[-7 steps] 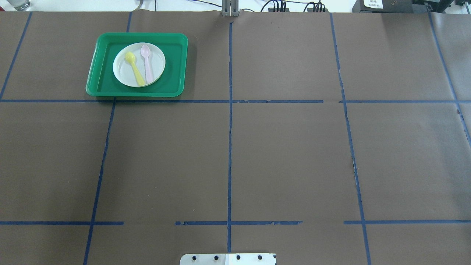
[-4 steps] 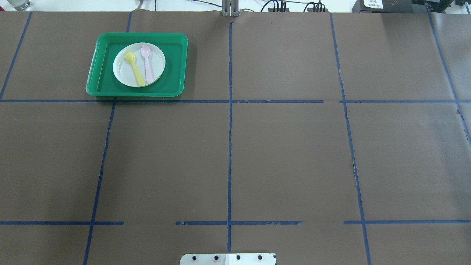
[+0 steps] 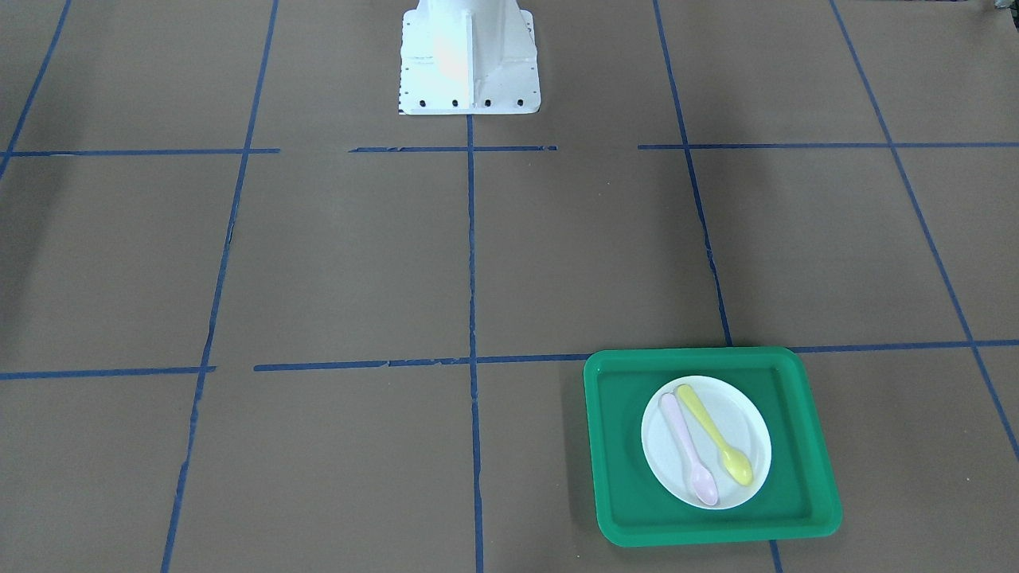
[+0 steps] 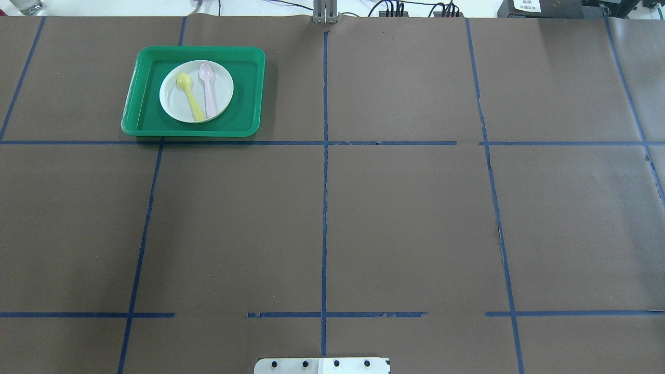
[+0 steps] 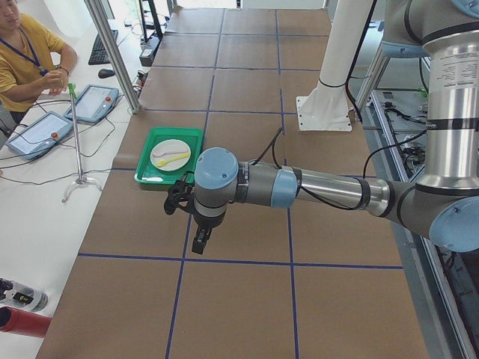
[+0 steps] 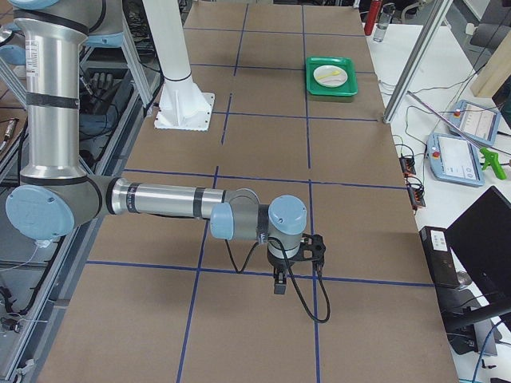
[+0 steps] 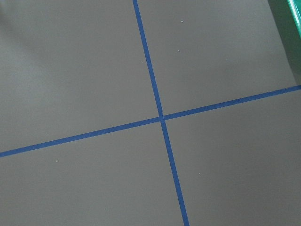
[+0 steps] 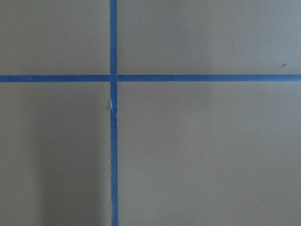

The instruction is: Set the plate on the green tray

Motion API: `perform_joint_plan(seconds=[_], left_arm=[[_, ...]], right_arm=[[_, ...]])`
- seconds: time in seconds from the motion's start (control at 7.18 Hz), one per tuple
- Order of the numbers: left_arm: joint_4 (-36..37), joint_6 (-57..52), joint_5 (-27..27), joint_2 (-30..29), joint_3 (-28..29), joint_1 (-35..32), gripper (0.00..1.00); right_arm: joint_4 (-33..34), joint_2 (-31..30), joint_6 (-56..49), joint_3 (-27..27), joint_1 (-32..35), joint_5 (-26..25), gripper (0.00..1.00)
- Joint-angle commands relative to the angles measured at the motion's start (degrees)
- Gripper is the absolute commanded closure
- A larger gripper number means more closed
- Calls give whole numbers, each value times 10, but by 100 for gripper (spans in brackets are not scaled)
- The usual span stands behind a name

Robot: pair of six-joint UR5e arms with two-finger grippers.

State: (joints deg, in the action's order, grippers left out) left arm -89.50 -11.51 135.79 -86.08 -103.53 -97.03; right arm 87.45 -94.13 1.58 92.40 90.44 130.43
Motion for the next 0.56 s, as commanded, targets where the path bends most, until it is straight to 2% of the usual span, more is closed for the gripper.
perform_joint_plan(seconds=[0.0, 0.42], left_arm=[[-1, 0, 0, -2, -4, 0, 0], [-1, 1, -2, -5, -9, -2, 0]], right_arm=[[0, 0, 0, 0, 0, 0, 0], [0, 0, 0, 1, 0, 0, 0]])
